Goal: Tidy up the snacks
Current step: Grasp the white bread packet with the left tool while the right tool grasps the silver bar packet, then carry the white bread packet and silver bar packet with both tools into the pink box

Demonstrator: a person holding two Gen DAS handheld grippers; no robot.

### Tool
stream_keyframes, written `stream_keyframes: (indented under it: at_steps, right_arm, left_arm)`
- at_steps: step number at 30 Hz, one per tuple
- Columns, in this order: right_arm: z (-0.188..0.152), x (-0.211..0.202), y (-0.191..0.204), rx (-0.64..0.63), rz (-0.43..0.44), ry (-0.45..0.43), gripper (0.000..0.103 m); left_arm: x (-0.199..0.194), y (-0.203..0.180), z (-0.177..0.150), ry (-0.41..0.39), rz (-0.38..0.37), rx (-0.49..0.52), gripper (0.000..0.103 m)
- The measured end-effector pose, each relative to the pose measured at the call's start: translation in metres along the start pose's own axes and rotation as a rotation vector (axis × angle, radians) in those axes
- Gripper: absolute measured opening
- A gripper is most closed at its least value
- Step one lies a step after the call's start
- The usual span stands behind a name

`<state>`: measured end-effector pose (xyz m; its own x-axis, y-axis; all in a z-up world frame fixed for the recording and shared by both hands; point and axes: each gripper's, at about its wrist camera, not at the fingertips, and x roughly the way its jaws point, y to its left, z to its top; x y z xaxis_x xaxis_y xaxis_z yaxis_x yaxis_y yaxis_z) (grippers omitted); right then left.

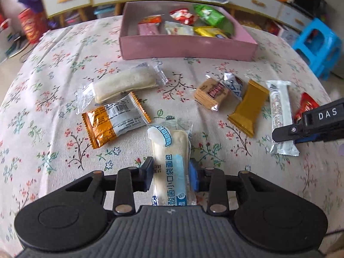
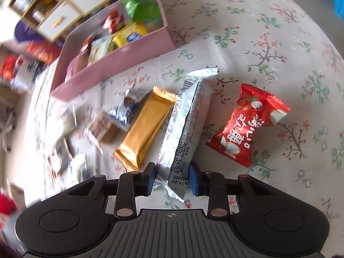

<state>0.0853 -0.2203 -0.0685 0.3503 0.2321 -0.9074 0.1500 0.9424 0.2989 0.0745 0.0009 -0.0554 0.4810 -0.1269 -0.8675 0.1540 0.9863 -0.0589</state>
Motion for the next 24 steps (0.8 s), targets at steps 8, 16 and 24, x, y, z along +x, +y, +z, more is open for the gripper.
stream_keyframes:
  at_steps: [8, 16, 24]
  right_arm:
    - [-0.018, -0.009, -0.012, -0.148, 0.011, 0.018, 0.034]
    - [-0.022, -0.013, -0.016, -0.177, 0.035, -0.077, 0.042]
    - [-0.021, -0.005, -0.004, -0.2, -0.018, -0.179, 0.041]
  left_arm:
    - [-0.006, 0.011, -0.014, -0.036, -0.031, 0.088, 0.035]
    - [-0.008, 0.015, -0.023, -0.05, -0.006, 0.094, 0.055]
    - [-0.011, 0.019, -0.025, -0.057, -0.004, 0.065, 0.043]
